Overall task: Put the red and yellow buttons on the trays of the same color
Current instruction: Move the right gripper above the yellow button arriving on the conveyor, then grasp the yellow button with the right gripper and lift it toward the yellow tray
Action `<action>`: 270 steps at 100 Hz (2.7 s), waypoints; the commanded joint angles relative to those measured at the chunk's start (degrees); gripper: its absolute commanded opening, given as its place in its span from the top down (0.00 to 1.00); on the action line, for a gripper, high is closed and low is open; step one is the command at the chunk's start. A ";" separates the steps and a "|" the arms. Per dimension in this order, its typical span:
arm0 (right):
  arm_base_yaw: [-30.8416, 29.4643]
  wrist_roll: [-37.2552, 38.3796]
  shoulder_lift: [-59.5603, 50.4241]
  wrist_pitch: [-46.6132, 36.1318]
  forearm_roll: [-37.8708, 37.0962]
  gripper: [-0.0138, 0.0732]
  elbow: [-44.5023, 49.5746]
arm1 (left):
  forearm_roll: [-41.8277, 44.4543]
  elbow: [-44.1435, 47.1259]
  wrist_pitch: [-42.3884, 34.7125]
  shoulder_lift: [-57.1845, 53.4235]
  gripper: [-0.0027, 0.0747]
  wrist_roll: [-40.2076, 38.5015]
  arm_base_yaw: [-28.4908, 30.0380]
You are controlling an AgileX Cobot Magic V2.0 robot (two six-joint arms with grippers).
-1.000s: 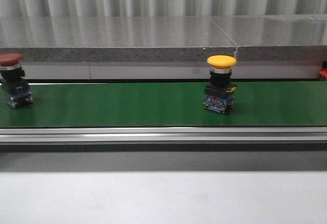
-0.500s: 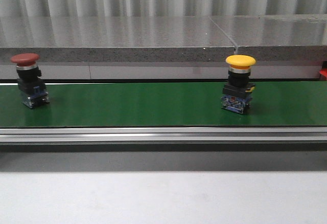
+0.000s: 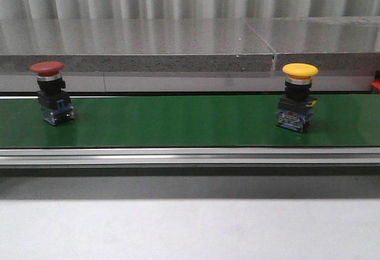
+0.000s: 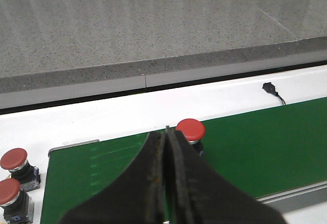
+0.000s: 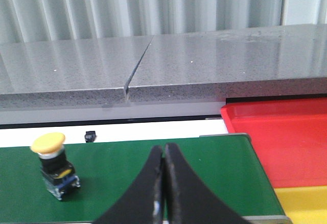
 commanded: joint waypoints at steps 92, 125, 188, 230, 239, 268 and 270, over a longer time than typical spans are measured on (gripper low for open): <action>-0.04 -6.51 58.04 42.12 8.56 0.27 -50.36 | -1.00 -1.56 -4.30 0.00 0.99 -0.52 -0.45; -0.04 -16.05 62.47 42.31 16.49 0.10 -50.67 | -1.00 -1.56 -4.30 0.00 0.99 -0.52 -0.45; 4.43 -14.86 81.96 33.03 6.23 0.14 -55.13 | -1.00 -1.56 -4.30 0.00 0.99 -0.52 -0.45; 4.23 -11.31 79.96 36.65 3.13 0.67 -57.71 | -1.00 -1.56 -4.30 0.00 0.99 -0.52 -0.45; 2.88 -6.62 76.39 37.45 -1.72 0.67 -58.02 | -1.00 -1.56 -4.30 0.00 0.99 -0.52 -0.45; -13.19 1.31 70.88 41.43 -10.17 0.67 -57.97 | -1.00 -1.56 -4.30 0.00 0.99 -0.52 -0.45; -14.66 1.74 70.88 41.25 -10.17 0.67 -57.91 | -1.00 -1.56 -4.30 0.00 0.99 -0.52 -0.45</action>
